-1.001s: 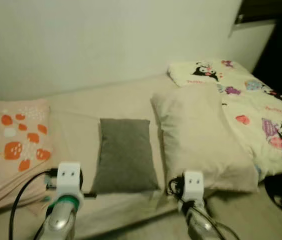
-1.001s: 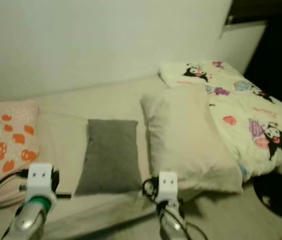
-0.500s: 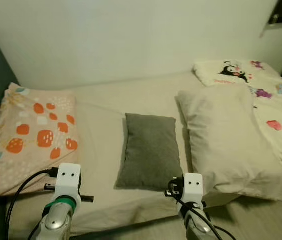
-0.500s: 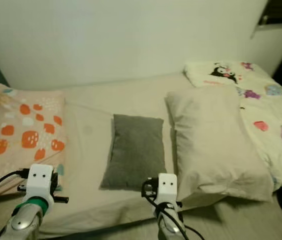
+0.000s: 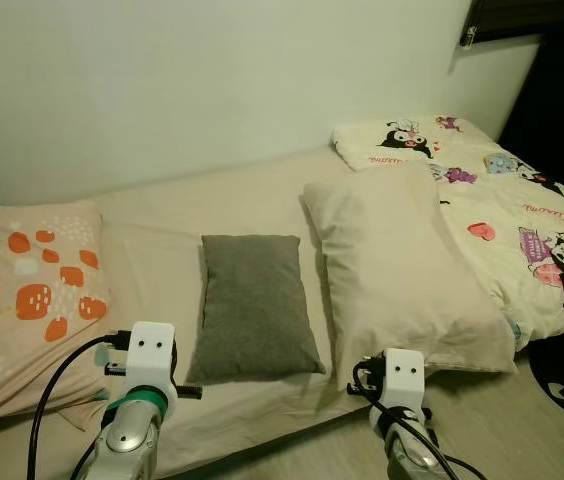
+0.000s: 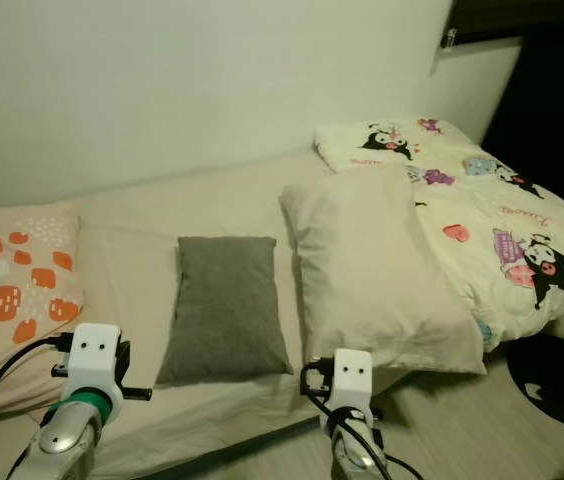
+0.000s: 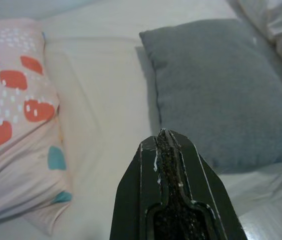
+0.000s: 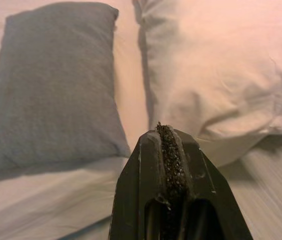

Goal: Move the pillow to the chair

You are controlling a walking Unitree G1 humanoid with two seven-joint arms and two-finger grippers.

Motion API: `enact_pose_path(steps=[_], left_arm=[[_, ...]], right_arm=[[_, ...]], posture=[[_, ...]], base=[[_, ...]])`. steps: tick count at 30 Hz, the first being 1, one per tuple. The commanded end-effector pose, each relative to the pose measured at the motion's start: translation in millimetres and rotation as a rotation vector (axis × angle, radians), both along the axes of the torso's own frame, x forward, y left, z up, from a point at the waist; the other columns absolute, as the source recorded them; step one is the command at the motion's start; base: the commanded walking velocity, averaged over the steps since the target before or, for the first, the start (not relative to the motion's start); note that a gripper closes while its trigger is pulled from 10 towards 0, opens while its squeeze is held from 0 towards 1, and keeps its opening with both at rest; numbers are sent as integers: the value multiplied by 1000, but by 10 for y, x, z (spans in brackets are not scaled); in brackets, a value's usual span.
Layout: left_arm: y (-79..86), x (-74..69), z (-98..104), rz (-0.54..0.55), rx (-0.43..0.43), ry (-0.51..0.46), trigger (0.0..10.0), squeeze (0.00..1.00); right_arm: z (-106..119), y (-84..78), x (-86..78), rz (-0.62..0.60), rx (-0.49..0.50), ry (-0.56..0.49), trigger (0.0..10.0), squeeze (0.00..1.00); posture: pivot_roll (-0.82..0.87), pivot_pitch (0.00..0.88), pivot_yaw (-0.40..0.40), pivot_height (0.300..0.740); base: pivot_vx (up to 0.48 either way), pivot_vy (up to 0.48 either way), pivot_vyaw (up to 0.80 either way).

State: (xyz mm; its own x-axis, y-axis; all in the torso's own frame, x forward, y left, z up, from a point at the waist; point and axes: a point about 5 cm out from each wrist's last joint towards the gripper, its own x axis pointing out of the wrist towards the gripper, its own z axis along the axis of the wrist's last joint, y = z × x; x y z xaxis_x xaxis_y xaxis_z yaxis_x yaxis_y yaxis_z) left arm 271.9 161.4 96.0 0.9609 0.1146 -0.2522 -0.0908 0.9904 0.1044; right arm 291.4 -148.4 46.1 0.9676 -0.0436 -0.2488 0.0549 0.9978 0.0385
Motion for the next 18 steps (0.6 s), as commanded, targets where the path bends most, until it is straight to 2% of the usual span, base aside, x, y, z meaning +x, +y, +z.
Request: enact_pose_path(steps=[1,18], left_arm=[[50,-10,-43,22,7,17,10000,0],[10,41,13,11,-10,-30,10000,0]], right_arm=[[-22,42,-1,11,10,13,10000,0],[2,89,58,62,-42,8,10000,0]], posture=[[53,42,109,740],[47,14,95,740]], base=[[0,0,0],[0,0,0]])
